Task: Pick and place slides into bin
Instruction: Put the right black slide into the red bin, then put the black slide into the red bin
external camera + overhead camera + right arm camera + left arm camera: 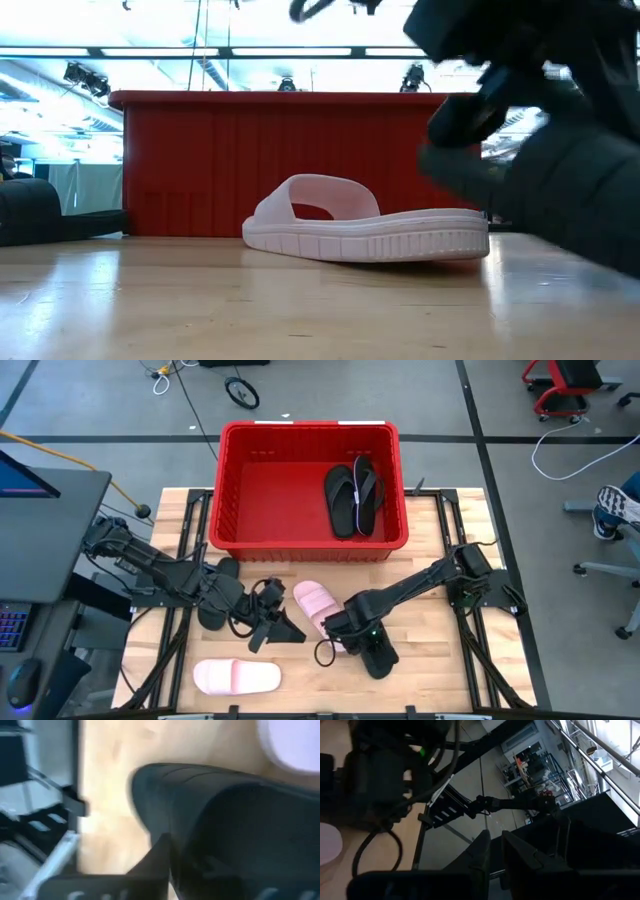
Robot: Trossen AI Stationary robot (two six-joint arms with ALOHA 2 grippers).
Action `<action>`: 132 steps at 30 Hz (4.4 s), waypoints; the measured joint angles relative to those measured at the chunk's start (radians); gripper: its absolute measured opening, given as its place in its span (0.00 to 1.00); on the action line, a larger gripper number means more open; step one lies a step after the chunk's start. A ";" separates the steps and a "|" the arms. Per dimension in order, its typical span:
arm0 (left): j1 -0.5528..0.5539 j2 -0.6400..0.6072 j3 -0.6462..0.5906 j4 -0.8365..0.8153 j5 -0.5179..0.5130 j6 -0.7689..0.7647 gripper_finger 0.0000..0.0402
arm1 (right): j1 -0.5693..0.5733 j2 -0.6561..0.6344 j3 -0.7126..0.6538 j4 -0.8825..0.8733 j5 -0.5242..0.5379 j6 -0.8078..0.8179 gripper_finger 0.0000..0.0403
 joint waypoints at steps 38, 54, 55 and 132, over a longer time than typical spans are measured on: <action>0.212 0.000 0.000 0.481 -0.053 0.337 0.02 | -0.586 -0.657 0.002 0.465 0.529 0.773 0.03; 0.215 0.000 0.000 0.583 -0.079 0.440 0.02 | -0.751 -0.194 0.001 0.441 0.297 1.023 0.04; 0.215 0.000 0.000 0.587 -0.079 0.434 0.02 | -0.756 -0.178 0.001 0.432 0.292 1.041 0.04; 0.071 0.006 -0.038 -1.443 -0.093 0.186 0.55 | -0.286 -0.560 0.002 0.310 0.600 0.520 0.37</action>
